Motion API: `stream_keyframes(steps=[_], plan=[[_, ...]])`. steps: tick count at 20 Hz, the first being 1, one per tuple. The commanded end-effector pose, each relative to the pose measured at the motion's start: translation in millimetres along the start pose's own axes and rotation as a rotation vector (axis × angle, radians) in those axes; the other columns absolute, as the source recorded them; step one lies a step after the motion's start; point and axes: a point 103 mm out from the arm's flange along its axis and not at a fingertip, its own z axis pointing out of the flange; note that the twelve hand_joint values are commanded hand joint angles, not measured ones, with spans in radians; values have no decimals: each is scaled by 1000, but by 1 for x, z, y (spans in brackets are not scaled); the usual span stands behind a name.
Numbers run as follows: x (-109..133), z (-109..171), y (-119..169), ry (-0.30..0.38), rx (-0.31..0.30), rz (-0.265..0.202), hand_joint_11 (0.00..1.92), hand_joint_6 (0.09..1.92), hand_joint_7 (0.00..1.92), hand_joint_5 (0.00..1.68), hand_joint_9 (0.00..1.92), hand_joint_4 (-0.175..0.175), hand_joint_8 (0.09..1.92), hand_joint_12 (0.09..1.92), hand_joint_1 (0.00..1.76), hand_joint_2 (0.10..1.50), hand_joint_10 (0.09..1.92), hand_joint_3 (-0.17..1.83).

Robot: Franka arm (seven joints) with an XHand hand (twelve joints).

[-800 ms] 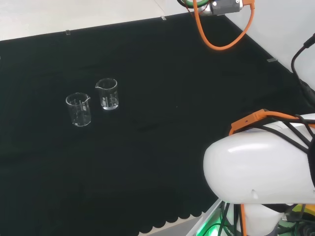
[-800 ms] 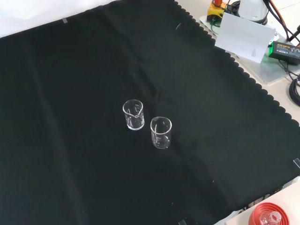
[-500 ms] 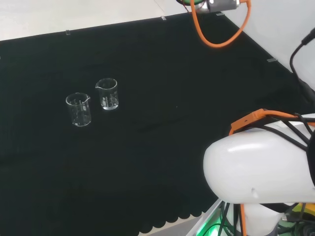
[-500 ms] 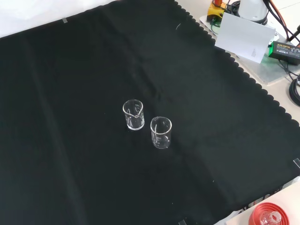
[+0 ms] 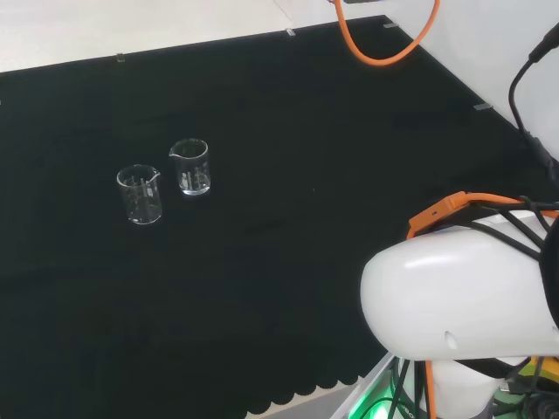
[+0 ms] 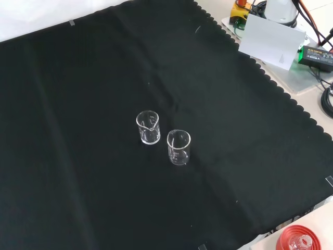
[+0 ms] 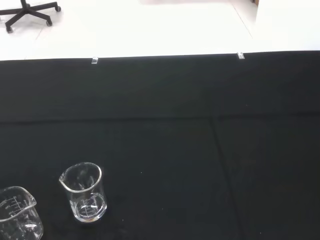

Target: Pick up the beaker on the right.

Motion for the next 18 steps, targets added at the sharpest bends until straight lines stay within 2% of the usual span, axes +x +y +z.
stream_keyframes(steps=[1, 4, 10, 14, 18], plan=[[-26, 33, 15, 23, 51, 43, 0, 87, 96, 242, 117, -17, 482, 899, 179, 1234, 639, 268], [-33, 43, 22, 14, 63, 58, 0, 87, 103, 243, 122, -21, 481, 904, 213, 1216, 641, 251], [-22, 67, 39, 13, 74, 74, 0, 87, 109, 245, 127, -24, 481, 909, 240, 1198, 643, 240], [-18, 96, 67, 36, 100, 67, 0, 87, 113, 247, 129, -25, 482, 911, 255, 1189, 644, 235], [-23, 124, 98, 75, 94, 42, 0, 87, 115, 248, 131, -26, 483, 912, 270, 1181, 645, 231]])
